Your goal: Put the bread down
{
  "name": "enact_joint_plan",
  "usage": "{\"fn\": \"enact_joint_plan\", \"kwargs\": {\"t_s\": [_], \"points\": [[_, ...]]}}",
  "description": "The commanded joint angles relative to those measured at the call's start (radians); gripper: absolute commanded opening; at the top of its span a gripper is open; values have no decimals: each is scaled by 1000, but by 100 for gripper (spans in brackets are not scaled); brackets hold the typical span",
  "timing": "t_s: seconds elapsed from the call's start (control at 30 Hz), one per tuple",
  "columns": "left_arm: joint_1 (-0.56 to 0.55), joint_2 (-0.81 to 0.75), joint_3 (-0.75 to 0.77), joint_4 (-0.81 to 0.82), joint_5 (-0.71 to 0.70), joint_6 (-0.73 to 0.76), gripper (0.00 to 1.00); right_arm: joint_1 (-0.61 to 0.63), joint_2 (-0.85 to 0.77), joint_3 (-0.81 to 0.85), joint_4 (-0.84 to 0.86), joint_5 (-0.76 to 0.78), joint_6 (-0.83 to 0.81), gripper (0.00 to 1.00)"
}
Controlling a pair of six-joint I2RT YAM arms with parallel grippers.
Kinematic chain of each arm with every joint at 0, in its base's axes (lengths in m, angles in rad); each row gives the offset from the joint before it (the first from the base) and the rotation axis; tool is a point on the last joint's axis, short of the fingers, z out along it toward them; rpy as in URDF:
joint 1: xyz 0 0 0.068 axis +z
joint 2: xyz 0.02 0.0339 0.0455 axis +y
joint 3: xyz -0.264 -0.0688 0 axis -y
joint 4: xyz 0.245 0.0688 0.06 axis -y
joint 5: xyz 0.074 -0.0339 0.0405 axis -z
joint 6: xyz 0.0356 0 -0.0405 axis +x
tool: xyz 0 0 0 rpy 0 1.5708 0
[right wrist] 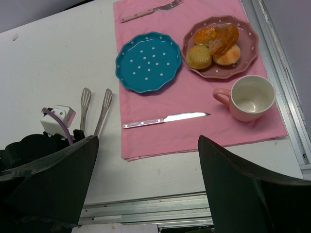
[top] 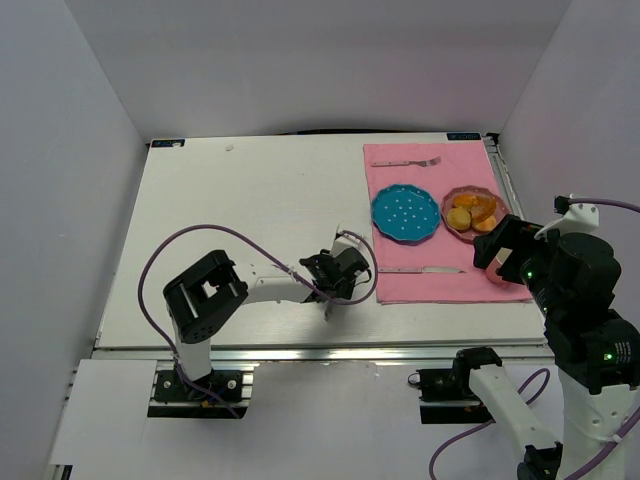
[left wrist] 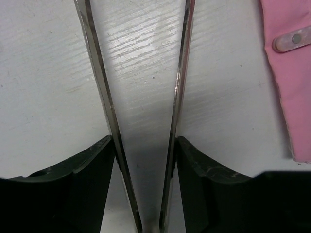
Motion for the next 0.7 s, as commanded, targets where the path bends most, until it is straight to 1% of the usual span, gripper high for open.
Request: {"fn": "enact_joint_plan", "kwargs": {"t_s": [0.0,0.13,0.17,0.23,0.27,0.3,0.37,0.4,0.6,0.67], "points": [[-1,-9,39,-81,-32,1,62,-1,-11,0,23,-6,6,89],[-1,-43,127,-161,-72,24,60,-1,-9,6,23,-6,6,89],[-2,-65,183,-204,-77,31,60,-1,-8,7,22,-6,4,89],[-2,-93,246,-242,-86,44,59,1,-4,9,25,-8,6,90],[-2,-122,285,-288,-89,48,54,0,-1,9,25,-9,6,89],[-1,-136,361,-307,-88,53,52,-1,-1,9,26,-12,4,89],[-2,-155,440,-365,-76,60,51,0,0,4,30,-18,4,89],[-1,-168,510,-382,-71,62,51,1,0,3,33,-20,6,89],[-2,-135,711,-498,-17,90,51,-1,2,1,51,-26,15,89],[-2,-116,779,-518,6,105,52,-1,0,11,53,0,26,89]]}}
